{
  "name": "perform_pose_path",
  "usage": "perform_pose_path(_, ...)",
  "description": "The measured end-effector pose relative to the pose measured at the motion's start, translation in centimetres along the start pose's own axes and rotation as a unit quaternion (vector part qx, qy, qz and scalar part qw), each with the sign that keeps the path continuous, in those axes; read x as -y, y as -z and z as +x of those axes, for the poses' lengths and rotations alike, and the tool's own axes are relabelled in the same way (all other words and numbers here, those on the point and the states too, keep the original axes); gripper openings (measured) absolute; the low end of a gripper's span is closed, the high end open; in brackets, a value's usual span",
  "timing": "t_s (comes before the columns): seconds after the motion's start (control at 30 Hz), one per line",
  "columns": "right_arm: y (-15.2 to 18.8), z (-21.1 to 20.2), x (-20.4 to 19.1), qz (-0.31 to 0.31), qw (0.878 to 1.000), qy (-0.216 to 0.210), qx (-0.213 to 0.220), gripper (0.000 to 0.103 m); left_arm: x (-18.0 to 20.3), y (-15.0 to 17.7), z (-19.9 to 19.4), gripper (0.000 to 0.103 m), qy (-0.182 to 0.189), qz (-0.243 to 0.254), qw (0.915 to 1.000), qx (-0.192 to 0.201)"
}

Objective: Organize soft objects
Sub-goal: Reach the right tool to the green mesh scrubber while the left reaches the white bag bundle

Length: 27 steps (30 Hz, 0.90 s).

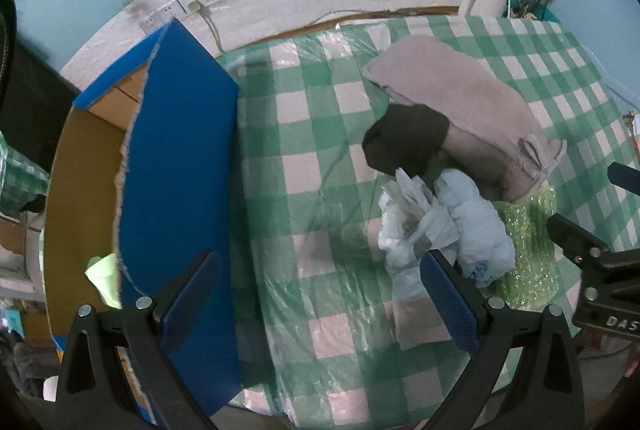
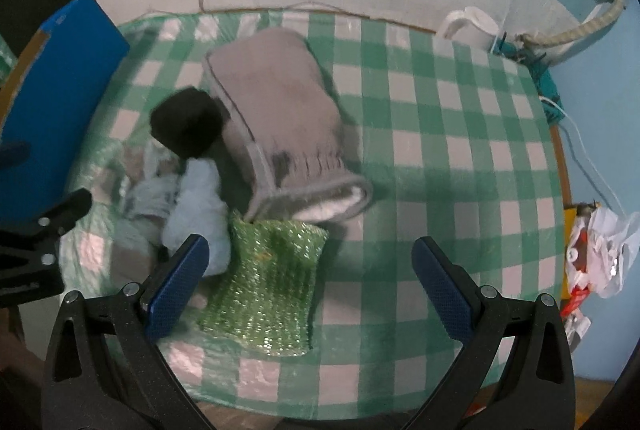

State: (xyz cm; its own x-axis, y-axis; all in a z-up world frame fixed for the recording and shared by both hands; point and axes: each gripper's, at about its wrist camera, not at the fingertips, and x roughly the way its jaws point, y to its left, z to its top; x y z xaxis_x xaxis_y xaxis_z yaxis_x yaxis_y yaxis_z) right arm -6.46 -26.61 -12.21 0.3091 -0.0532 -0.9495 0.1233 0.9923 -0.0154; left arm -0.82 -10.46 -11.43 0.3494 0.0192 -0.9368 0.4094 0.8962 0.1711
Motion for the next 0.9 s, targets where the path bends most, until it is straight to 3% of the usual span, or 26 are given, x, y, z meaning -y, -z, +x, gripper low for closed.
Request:
perform_pose_path(0.23, 1.2, 2.6, -0.4, -0.003, 1.0, -0.005, -0.029, 0.101, 1.0, 0.4, 1.2, 0.101, 0.009, 0.008, 0.9997, -0.02)
perform_pose_path(0.4, 1.6, 3.6, -0.9, -0.019, 0.999, 0.001, -0.038, 0.095, 1.1, 0.6, 1.8, 0.101, 0.015, 0.008, 0.9994, -0.029)
perform_pose_path(0.63, 2.2, 4.7, -2.1, -0.044, 0.998, -0.002, -0.051, 0.078, 1.7, 0.8, 2.6, 0.101, 0.02, 0.016, 0.999, -0.038)
perform_pose_path(0.7, 2.4, 4.9, -2.5, -0.059, 0.997, 0.002, -0.053, 0.07, 1.8, 0.8, 2.9, 0.101, 0.022, 0.018, 0.9988, -0.04)
perform_pose_path(0.87, 3.0, 4.8, -2.6, -0.075, 0.996, 0.004, -0.048, 0.028, 2.3, 0.7, 3.3, 0.101, 0.025, 0.023, 0.9984, -0.046)
perform_pose_path(0.9, 3.0, 4.5, -2.6, -0.076, 0.996, 0.006, -0.047, 0.026, 2.4, 0.7, 3.5, 0.101, 0.027, 0.024, 0.9983, -0.047)
